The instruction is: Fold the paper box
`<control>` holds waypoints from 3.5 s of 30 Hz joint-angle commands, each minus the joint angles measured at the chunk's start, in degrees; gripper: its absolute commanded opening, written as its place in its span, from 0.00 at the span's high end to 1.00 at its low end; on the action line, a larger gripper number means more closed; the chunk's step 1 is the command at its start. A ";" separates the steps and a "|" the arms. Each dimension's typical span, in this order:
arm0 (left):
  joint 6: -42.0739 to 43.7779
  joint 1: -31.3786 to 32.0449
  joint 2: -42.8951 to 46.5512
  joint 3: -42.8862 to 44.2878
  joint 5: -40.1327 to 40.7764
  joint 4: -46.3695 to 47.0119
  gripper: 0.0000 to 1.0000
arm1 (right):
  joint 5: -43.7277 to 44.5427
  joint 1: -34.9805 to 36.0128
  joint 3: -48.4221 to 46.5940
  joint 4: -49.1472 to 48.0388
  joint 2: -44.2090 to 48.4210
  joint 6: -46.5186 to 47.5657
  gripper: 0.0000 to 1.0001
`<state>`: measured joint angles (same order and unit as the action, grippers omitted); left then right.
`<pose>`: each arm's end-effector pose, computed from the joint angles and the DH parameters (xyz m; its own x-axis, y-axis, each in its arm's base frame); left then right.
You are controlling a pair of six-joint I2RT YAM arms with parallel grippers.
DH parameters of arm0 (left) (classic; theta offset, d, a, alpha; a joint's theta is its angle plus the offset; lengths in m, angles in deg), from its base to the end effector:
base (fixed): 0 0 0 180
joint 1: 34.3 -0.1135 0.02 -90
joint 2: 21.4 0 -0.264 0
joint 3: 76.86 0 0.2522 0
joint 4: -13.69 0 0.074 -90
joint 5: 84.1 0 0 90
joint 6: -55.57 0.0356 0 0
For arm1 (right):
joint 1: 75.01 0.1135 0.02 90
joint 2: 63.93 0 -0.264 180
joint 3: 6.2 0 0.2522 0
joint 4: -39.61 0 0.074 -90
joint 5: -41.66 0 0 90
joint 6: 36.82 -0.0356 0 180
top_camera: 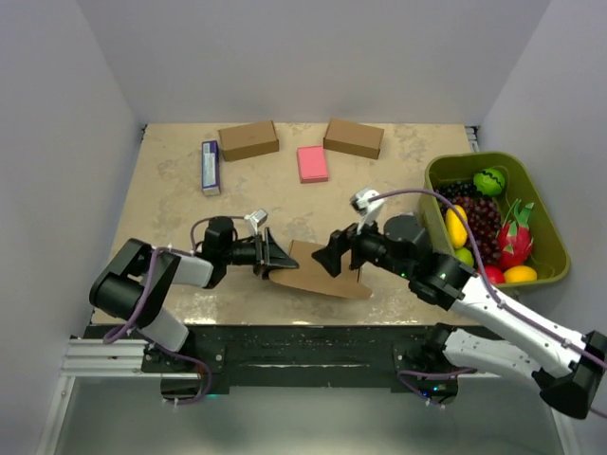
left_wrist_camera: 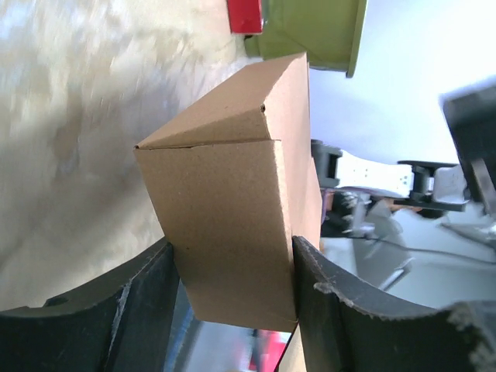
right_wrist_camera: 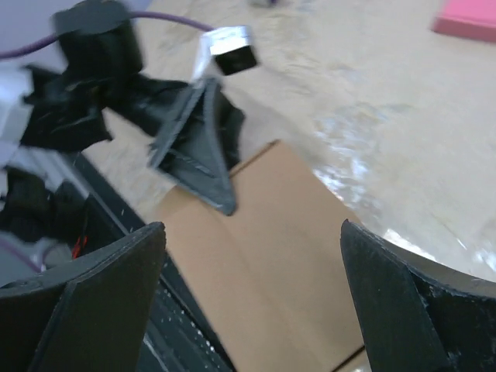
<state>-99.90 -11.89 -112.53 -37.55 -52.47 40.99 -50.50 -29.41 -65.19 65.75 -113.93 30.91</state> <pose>0.2338 -0.1292 0.1407 -0.9927 -0.1067 -0.0563 0.0313 0.2226 -0.9744 0.1418 0.1468 0.3228 -0.4710 0.0602 -0.8800 -0.6058 0.7030 0.3724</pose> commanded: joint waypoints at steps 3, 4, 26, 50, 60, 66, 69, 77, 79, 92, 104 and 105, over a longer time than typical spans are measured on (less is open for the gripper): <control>-18.45 -1.84 2.27 -9.97 -2.36 14.57 0.60 | 9.53 15.73 -5.65 6.95 -6.51 18.03 0.02; -18.81 -2.28 2.71 -10.85 -2.89 14.49 0.60 | 10.93 18.61 -6.00 7.30 -7.04 18.56 0.01; -31.56 -6.24 10.10 -22.64 -6.32 25.12 0.61 | 53.12 43.96 -9.87 15.30 -31.56 22.79 0.03; -15.34 -14.57 16.94 -18.08 -8.34 9.97 0.00 | 50.07 42.12 -11.80 22.51 -31.58 20.86 0.44; 21.84 -22.24 27.32 -1.03 6.41 -27.23 0.00 | 21.34 25.34 -15.76 22.59 -28.48 25.60 0.46; 26.87 -22.41 32.68 0.30 11.87 -29.00 0.00 | 6.30 16.02 -22.52 26.63 -35.85 31.39 0.48; 33.79 -22.41 34.44 3.19 14.94 -35.48 0.00 | 2.69 12.94 -25.42 28.13 -38.85 33.41 0.49; 50.51 -19.43 37.96 8.20 18.92 -42.20 0.00 | -2.59 7.57 -31.05 30.16 -48.17 37.38 0.49; 52.19 -16.98 38.05 9.08 20.21 -43.43 0.01 | -3.64 6.61 -31.23 29.89 -48.53 37.73 0.49; 62.92 -7.21 24.79 17.61 28.14 -48.88 0.15 | -6.64 5.37 -30.27 29.45 -47.04 38.17 0.49; 63.28 -4.05 21.61 17.00 28.84 -48.79 0.44 | -6.99 5.37 -30.44 29.01 -47.47 38.17 0.51; 63.28 -3.78 21.35 17.09 29.27 -48.88 0.48 | -6.99 5.29 -30.44 29.01 -47.56 38.17 0.51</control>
<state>-37.82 -16.24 -89.99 -22.08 -24.45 -8.76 -55.44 -24.03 -95.14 94.12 -161.95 68.71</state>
